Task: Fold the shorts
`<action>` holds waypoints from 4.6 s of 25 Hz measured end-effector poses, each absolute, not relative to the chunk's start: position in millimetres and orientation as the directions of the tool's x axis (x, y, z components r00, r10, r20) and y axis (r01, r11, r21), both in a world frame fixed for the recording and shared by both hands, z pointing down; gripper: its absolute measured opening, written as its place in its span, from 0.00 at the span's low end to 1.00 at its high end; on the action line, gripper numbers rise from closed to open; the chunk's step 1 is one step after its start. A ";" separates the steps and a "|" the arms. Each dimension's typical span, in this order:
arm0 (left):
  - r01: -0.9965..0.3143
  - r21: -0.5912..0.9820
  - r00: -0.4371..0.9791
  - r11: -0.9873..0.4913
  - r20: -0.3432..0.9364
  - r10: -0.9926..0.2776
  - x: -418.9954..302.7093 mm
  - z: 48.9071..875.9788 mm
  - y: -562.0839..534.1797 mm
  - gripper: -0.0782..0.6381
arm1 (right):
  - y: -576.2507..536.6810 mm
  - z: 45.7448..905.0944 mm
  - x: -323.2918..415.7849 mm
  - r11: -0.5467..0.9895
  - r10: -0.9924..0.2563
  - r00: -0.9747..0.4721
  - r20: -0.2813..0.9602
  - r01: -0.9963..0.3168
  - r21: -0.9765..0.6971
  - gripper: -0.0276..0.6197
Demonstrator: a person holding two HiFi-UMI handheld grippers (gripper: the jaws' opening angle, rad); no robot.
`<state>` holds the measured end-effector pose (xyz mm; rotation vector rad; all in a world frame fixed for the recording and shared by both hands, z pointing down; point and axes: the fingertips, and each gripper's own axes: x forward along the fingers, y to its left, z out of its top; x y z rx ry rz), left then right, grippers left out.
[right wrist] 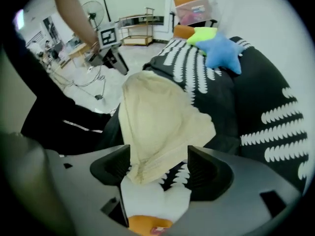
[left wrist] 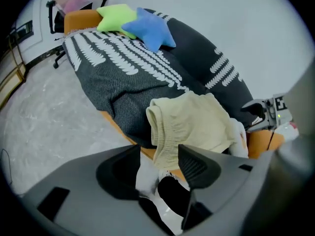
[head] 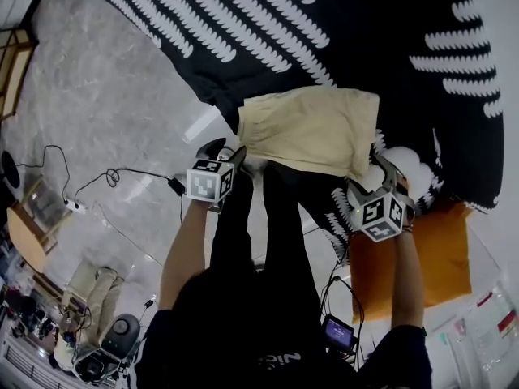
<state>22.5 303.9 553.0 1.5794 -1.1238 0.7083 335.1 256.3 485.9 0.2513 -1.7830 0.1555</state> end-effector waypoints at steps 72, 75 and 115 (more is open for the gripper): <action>-0.558 0.678 0.818 -0.478 0.546 -0.181 2.2 497.7 122.6 0.26 | 71.4 427.5 -25.8 0.408 0.668 0.171 0.724 0.729 -0.549 0.13; -0.568 0.749 0.822 -0.342 0.497 -0.277 -16.1 485.7 118.7 0.23 | 51.1 443.0 -44.4 0.497 0.631 0.103 0.769 0.707 -0.503 0.13; -0.784 0.443 0.587 -0.434 0.756 -0.290 135.1 452.9 97.0 0.23 | 21.0 460.0 148.3 0.546 0.350 0.074 0.934 0.794 -0.267 0.14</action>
